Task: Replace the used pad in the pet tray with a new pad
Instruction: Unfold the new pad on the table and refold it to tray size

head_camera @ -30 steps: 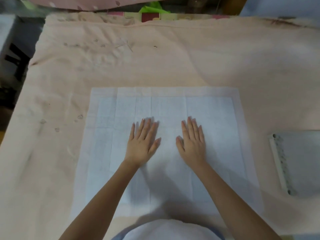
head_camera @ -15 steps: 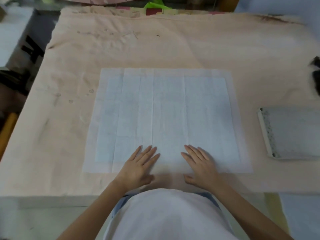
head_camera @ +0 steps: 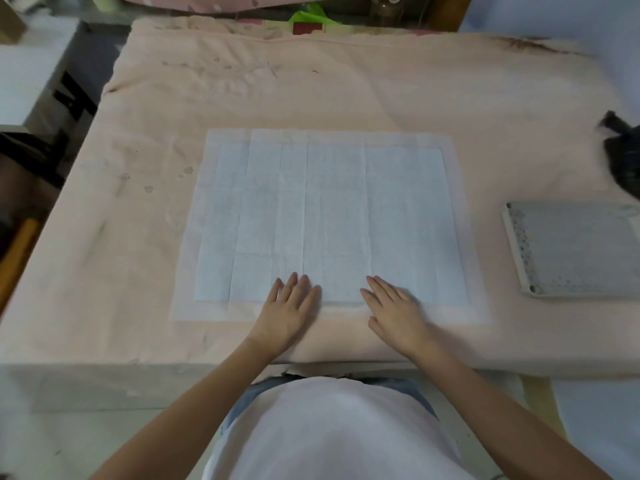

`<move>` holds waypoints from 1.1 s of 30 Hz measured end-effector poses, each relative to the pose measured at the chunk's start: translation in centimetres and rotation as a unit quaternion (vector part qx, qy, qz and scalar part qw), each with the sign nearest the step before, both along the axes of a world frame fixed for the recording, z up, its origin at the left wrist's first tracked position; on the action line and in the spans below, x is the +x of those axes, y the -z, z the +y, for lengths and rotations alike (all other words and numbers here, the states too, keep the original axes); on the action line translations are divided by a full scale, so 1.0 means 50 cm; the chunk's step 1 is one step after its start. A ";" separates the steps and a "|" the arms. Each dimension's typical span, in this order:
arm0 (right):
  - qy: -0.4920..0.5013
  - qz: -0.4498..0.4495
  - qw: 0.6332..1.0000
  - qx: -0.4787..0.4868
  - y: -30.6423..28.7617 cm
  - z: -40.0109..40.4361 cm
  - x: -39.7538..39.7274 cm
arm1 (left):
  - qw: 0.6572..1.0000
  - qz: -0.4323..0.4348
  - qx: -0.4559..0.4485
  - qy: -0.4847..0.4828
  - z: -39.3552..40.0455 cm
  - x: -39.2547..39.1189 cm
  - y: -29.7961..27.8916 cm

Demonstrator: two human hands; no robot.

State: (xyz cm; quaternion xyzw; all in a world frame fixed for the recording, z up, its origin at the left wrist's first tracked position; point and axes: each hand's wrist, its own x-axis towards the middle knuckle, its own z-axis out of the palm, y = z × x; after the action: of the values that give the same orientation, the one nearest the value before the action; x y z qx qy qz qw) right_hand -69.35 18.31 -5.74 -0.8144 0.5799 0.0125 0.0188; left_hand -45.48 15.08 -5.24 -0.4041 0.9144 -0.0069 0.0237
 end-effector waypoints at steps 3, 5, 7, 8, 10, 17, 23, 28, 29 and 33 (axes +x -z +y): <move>0.012 -0.023 0.999 -0.032 -0.002 -0.006 0.004 | 0.998 -0.003 0.063 -0.026 0.010 -0.009 0.001; 0.030 -0.040 0.997 -0.051 -0.009 -0.010 0.008 | 0.998 0.000 0.050 -0.037 0.014 -0.025 -0.003; 0.045 -0.047 0.996 -0.063 -0.015 -0.011 0.008 | 0.999 0.015 0.009 -0.051 0.011 -0.037 -0.001; 0.050 -0.046 0.995 -0.071 -0.017 -0.010 0.005 | 0.998 0.019 -0.004 -0.059 0.009 -0.039 -0.003; 0.056 -0.030 0.996 -0.069 -0.020 -0.004 -0.005 | 0.997 0.023 -0.030 -0.063 0.006 -0.034 0.000; 0.096 0.008 0.994 -0.044 -0.018 0.034 -0.035 | 0.993 0.028 -0.082 -0.086 0.020 0.015 0.007; 0.160 -0.060 0.977 -0.128 0.002 0.087 -0.041 | 0.990 0.052 -0.070 -0.110 0.067 0.073 0.037; 0.179 -0.108 0.956 -0.206 -0.002 0.116 -0.034 | 0.979 0.105 -0.089 -0.153 0.082 0.092 0.029; 0.186 -0.112 0.952 -0.216 -0.009 0.116 -0.032 | 0.976 0.113 -0.101 -0.158 0.080 0.093 0.026; 0.219 -0.106 0.934 -0.263 -0.046 0.091 -0.031 | 0.958 0.163 -0.150 -0.182 0.056 0.097 0.001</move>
State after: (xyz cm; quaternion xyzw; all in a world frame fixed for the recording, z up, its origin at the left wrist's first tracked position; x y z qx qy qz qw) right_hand -70.90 22.85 -3.43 -0.6399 0.7207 -0.2313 -0.1328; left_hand -40.62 17.89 -5.29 -0.5581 0.8054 -0.0740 -0.1854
